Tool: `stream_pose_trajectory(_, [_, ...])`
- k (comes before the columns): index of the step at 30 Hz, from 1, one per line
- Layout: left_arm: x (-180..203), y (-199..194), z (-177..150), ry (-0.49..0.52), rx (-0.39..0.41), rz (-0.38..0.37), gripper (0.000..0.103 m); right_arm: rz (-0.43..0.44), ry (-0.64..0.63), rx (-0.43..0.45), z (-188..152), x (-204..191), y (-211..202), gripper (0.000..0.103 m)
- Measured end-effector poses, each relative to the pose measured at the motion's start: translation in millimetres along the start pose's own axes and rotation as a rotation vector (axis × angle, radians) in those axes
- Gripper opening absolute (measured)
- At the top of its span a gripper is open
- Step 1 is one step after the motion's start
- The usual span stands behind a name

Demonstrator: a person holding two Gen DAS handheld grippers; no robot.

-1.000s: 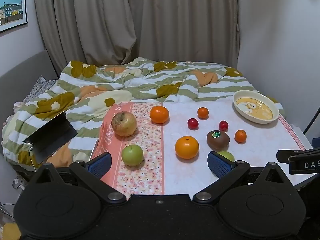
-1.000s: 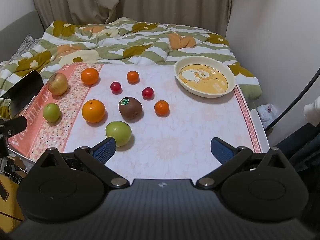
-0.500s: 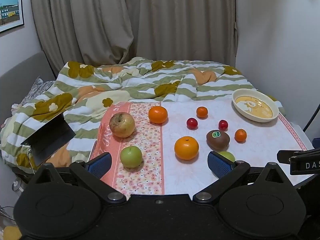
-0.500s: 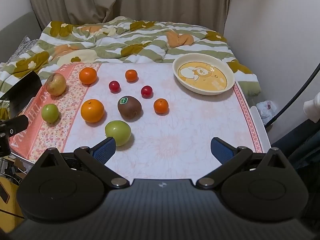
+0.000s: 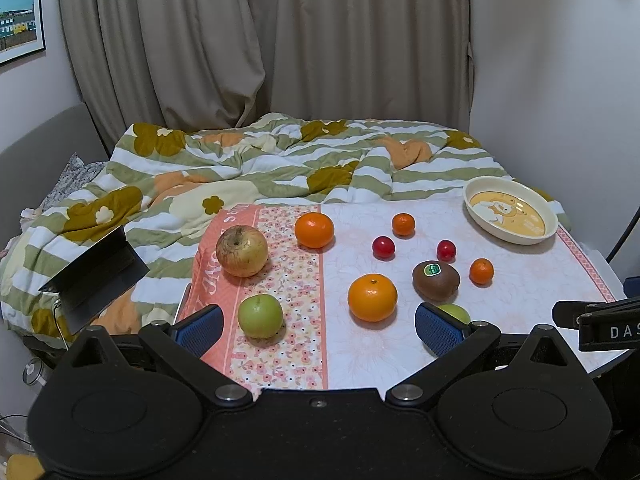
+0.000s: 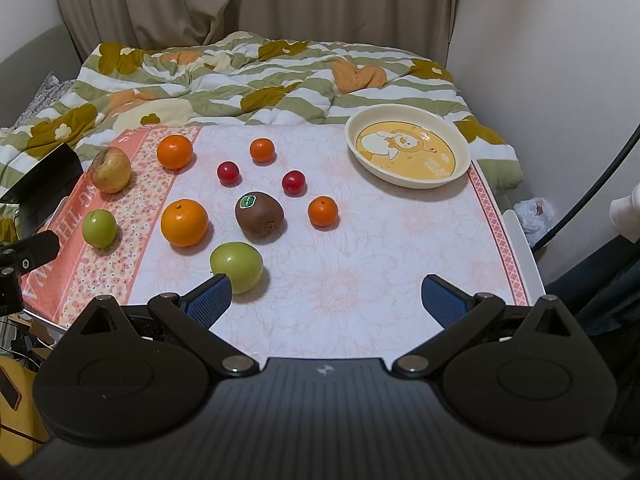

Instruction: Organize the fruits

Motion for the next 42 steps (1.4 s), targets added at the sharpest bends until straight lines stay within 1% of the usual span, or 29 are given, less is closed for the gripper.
stream_pose_trajectory(22, [-1.7,6.1,6.7,-0.001,-0.007,0.002,0.103,0.000,0.003,-0.006,0.5,-2.5,4.8,0.103])
stream_pose_trajectory(42, [-3.0,7.6,8.6,0.000,-0.005,0.004,0.103,0.002,0.009,-0.009,-0.1,1.0,-0.7,0.103])
Point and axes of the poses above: each gripper's, at about its wrist camera, not at the fingertips, and y roughly the way its jaws point, x to its right, z to its top, the point moved 10 cm from there along y, roughly the way its jaws point, and after that the axes turned 14 degrees about -x, right-handed, at the moved point
